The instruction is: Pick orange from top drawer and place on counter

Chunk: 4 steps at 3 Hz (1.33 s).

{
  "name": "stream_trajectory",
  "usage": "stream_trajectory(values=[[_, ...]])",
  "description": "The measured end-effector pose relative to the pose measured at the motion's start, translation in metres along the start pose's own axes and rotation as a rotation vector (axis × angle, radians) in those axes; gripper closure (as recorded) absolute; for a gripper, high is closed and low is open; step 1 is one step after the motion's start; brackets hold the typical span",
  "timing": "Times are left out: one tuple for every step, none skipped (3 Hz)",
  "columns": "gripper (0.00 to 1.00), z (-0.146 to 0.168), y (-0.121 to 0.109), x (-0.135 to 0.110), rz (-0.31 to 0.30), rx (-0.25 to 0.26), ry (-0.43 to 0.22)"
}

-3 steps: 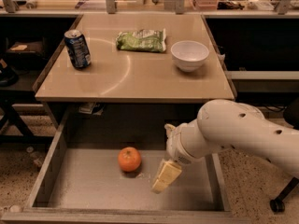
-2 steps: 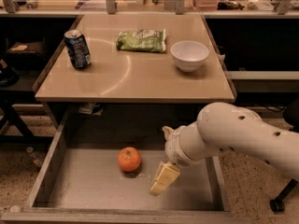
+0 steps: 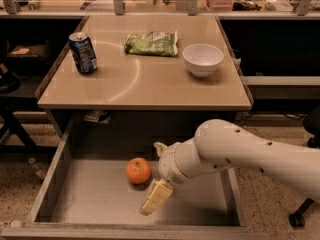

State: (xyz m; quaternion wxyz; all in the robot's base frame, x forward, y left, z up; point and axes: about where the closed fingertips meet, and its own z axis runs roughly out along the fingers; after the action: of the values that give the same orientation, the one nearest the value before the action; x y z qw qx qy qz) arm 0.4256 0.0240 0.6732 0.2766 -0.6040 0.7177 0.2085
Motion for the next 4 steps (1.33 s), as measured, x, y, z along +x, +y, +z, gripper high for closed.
stream_trajectory(values=[[0.00, 0.018, 0.000, -0.011, -0.018, -0.027, -0.034], [0.00, 0.018, 0.000, -0.011, -0.017, -0.028, -0.035], [0.00, 0.031, -0.005, -0.010, -0.016, -0.018, -0.052], [0.00, 0.046, -0.019, -0.010, -0.020, 0.007, -0.059]])
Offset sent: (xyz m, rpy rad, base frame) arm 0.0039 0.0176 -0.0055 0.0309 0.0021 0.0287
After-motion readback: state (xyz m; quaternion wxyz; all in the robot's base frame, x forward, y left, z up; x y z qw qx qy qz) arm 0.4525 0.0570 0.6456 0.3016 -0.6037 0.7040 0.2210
